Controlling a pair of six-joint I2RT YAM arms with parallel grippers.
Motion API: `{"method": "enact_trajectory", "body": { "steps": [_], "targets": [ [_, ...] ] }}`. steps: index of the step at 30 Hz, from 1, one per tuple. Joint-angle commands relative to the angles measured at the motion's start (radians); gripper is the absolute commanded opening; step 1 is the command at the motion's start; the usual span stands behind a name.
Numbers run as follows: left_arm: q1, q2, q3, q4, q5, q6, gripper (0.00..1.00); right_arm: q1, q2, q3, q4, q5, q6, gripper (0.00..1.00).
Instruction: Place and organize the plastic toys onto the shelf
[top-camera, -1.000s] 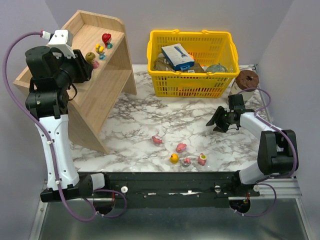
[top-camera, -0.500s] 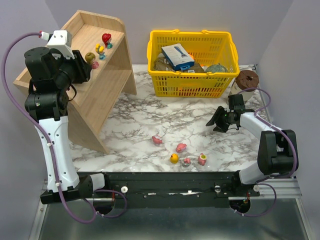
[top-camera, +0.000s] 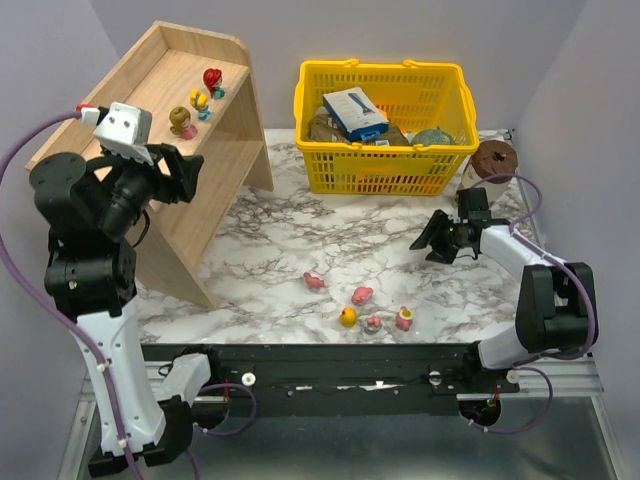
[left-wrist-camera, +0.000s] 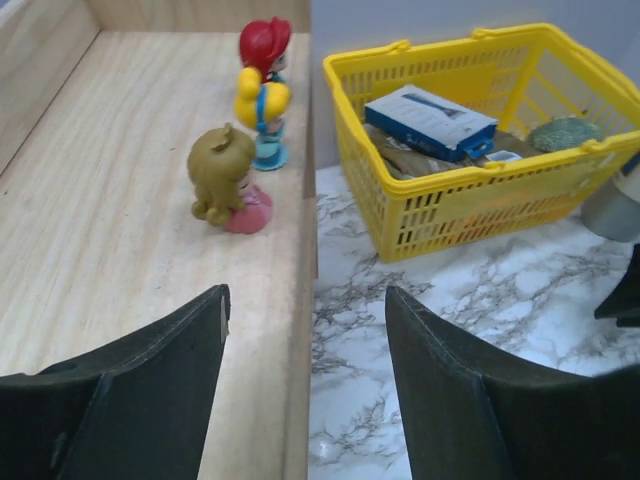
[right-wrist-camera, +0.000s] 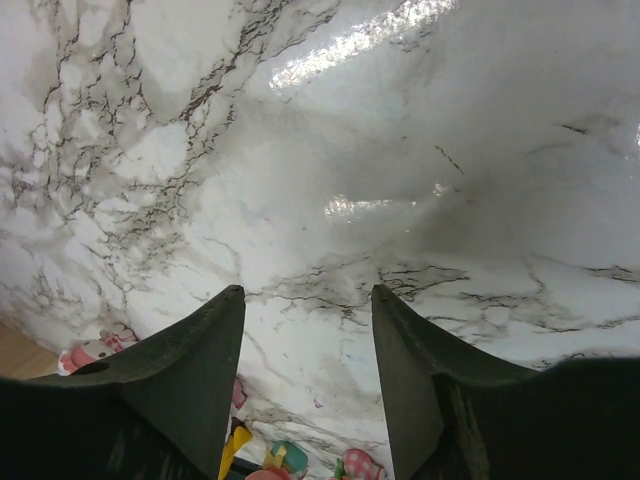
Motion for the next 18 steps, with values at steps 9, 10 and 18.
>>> {"method": "enact_trajectory", "body": {
  "steps": [9, 10, 18],
  "targets": [
    [0.005, -0.048, 0.046, 0.107, 0.397, -0.055, 0.80, 0.033, -0.082, -0.034, 0.010, -0.002, -0.030, 0.66],
    [0.005, -0.045, 0.051, 0.100, 0.401, -0.062, 0.80, 0.033, -0.083, -0.036, 0.011, -0.002, -0.032, 0.66],
    [0.002, -0.057, -0.012, 0.261, 0.533, -0.254, 0.80, 0.046, -0.137, -0.033, -0.001, 0.006, -0.061, 0.69]
  ]
}}
